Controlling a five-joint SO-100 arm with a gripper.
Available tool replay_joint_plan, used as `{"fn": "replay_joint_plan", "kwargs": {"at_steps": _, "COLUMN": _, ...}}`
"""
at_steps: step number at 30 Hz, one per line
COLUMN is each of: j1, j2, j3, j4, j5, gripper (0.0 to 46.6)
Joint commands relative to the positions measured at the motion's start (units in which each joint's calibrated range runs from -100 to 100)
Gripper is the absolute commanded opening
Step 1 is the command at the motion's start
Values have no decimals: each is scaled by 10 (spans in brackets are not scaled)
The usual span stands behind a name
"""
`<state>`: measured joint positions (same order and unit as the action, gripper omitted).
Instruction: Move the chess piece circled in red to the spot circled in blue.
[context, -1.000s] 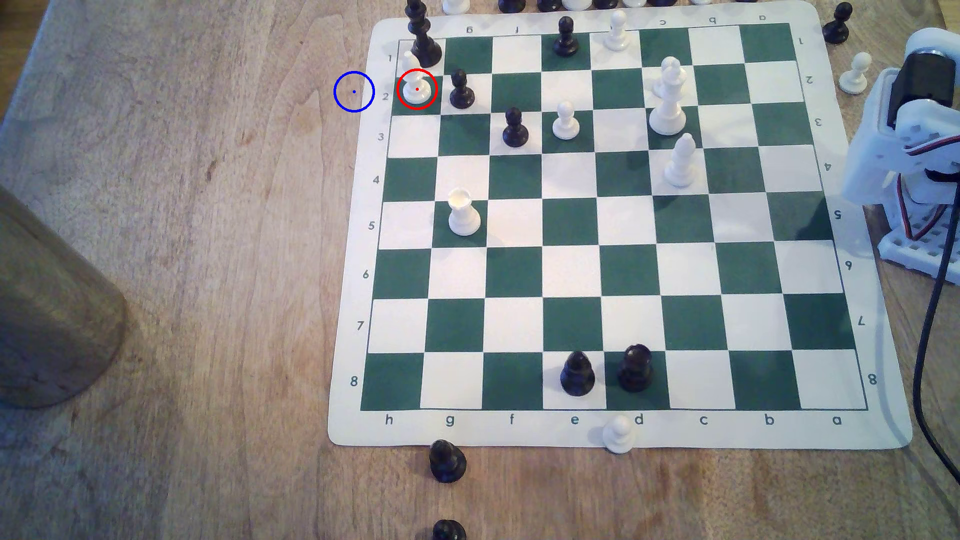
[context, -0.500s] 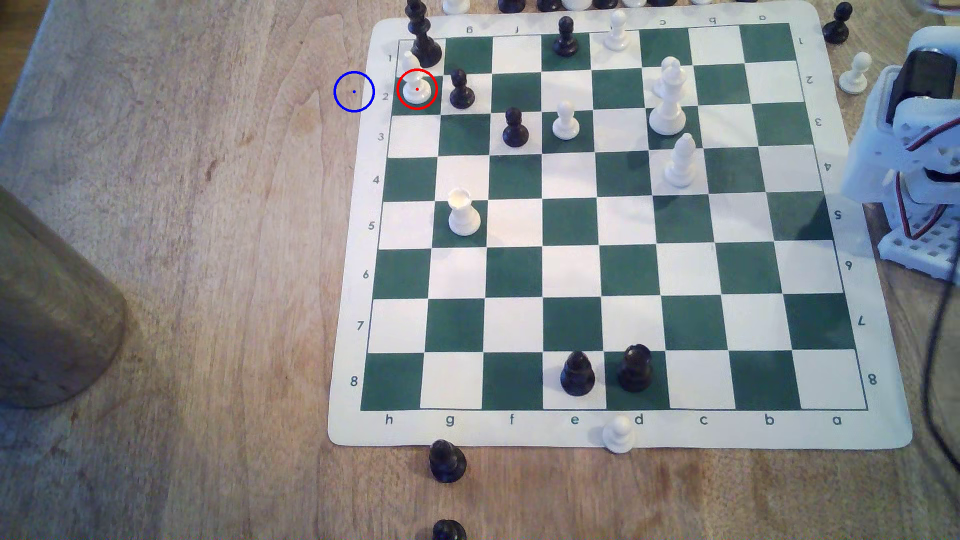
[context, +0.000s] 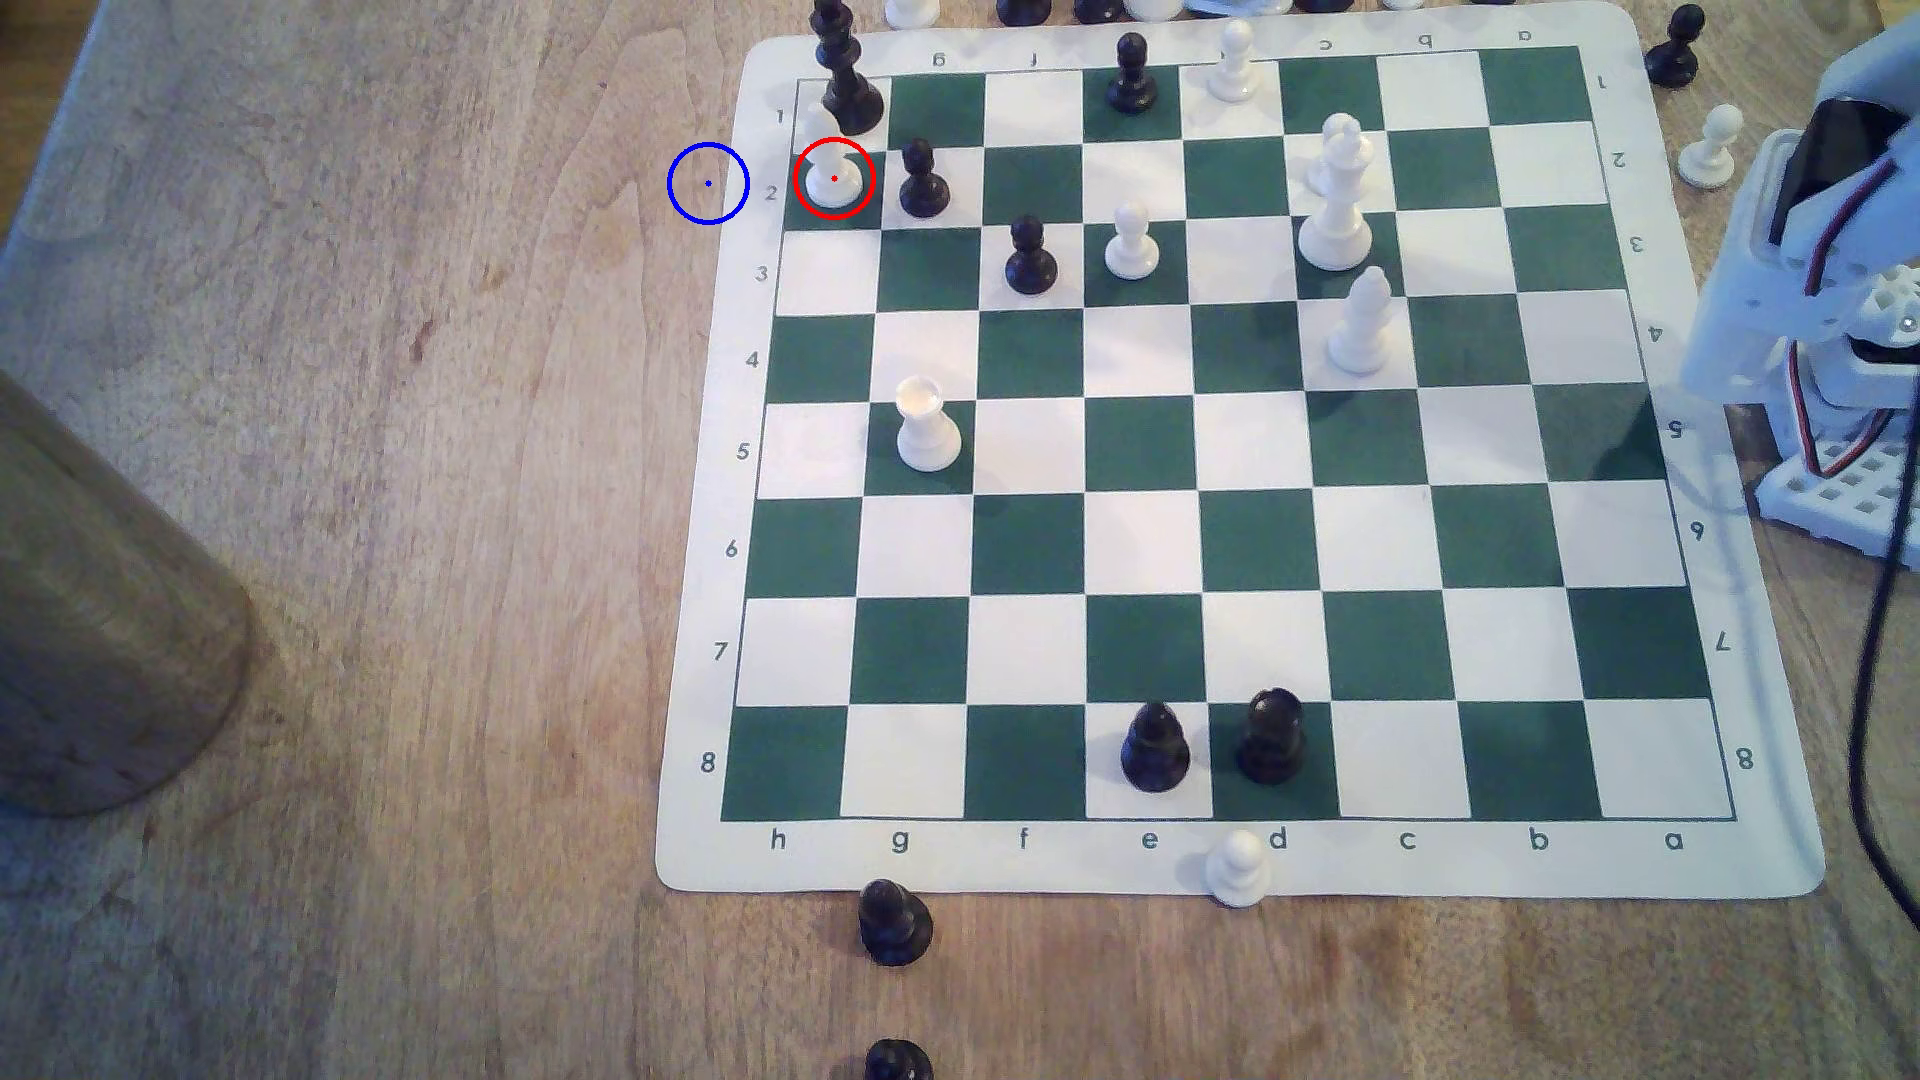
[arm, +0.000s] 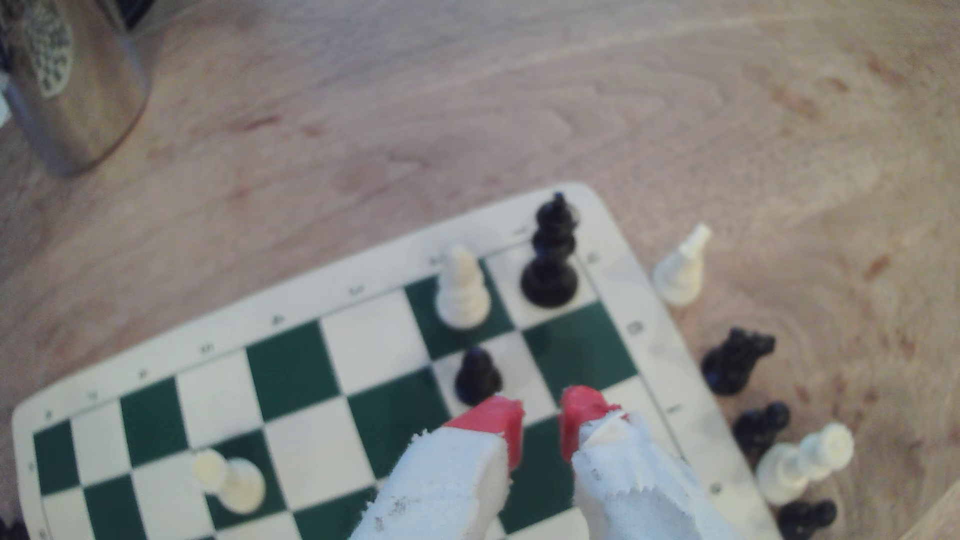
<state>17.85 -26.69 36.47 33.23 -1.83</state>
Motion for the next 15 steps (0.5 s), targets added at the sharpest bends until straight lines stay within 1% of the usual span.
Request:
{"fn": "replay_joint_plan", "kwargs": {"at_steps": 1, "j1": -9, "j2": 72, "j3": -142, "j4": 19, "j5": -16, "gripper": 43}}
{"fn": "replay_joint_plan", "kwargs": {"at_steps": 3, "j1": -11, "j2": 112, "j3": -178, "j4": 26, "j5": -23, "gripper": 52}}
{"fn": "replay_joint_plan", "kwargs": {"at_steps": 6, "j1": -3, "j2": 149, "j3": -215, "j4": 26, "j5": -43, "gripper": 101}}
{"fn": "replay_joint_plan", "kwargs": {"at_steps": 7, "j1": -1, "j2": 166, "j3": -233, "j4": 25, "j5": -50, "gripper": 110}}
{"fn": "replay_joint_plan", "kwargs": {"at_steps": 10, "j1": -5, "j2": 192, "j3": -265, "j4": 30, "j5": -61, "gripper": 115}}
{"fn": "replay_joint_plan", "kwargs": {"at_steps": 11, "j1": -10, "j2": 218, "j3": -294, "j4": 39, "j5": -67, "gripper": 115}}
{"fn": "replay_joint_plan", "kwargs": {"at_steps": 15, "j1": -18, "j2": 267, "j3": -342, "j4": 52, "j5": -71, "gripper": 116}}
